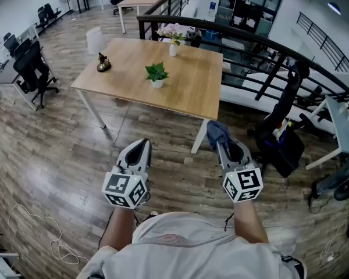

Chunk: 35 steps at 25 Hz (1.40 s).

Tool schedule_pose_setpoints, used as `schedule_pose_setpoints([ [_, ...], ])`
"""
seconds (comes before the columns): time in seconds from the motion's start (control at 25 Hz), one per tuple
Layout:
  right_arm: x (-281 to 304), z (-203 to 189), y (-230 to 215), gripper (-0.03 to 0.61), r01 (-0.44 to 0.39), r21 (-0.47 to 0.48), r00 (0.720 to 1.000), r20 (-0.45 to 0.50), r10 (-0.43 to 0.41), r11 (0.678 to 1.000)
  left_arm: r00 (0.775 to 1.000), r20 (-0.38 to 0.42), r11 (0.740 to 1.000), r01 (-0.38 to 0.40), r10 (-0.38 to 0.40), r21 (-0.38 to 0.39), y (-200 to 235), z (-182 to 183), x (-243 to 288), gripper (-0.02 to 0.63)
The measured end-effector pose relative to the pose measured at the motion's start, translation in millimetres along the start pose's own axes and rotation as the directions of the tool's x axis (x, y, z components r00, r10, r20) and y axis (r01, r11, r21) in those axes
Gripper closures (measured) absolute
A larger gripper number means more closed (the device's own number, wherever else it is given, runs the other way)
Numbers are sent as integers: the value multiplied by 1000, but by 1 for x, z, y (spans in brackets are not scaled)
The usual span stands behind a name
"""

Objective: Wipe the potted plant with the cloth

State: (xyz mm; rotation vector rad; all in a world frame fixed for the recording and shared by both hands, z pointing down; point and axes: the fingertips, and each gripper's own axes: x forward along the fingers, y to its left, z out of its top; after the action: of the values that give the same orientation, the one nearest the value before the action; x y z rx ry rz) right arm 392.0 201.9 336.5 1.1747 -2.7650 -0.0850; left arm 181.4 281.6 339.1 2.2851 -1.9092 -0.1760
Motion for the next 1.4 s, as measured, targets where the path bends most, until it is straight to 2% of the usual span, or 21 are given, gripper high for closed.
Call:
schedule_pose_setpoints([
  [0.24,10,10,35,445,-20,1,999,38,20,1000,1000,-4,1000,4,-4,-11,30,2,-20,598],
  [0.52,35,5,87,445,-32,5,999,21,32,999,1000,-17,1000,-11,10,-26,81,-4,-55,598],
  [0.76,62,6,105,445,-50,-13,999,-22,49,999,999,-25,998,-28,27,-59,116,-7,-58,598],
  [0.92,90,0,101,445,-56,-5,998,-43,56,998,999,-31,998,-30,28,-59,134,-9,-41,598],
  [1.12,144,-9,94,445,-106,8,993,-57,107,994,997,-54,997,-55,52,-57,162,-12,-5,598],
  [1.4,233,-14,52,445,-147,36,988,-48,149,988,994,-64,995,-93,91,-31,200,-4,75,598],
])
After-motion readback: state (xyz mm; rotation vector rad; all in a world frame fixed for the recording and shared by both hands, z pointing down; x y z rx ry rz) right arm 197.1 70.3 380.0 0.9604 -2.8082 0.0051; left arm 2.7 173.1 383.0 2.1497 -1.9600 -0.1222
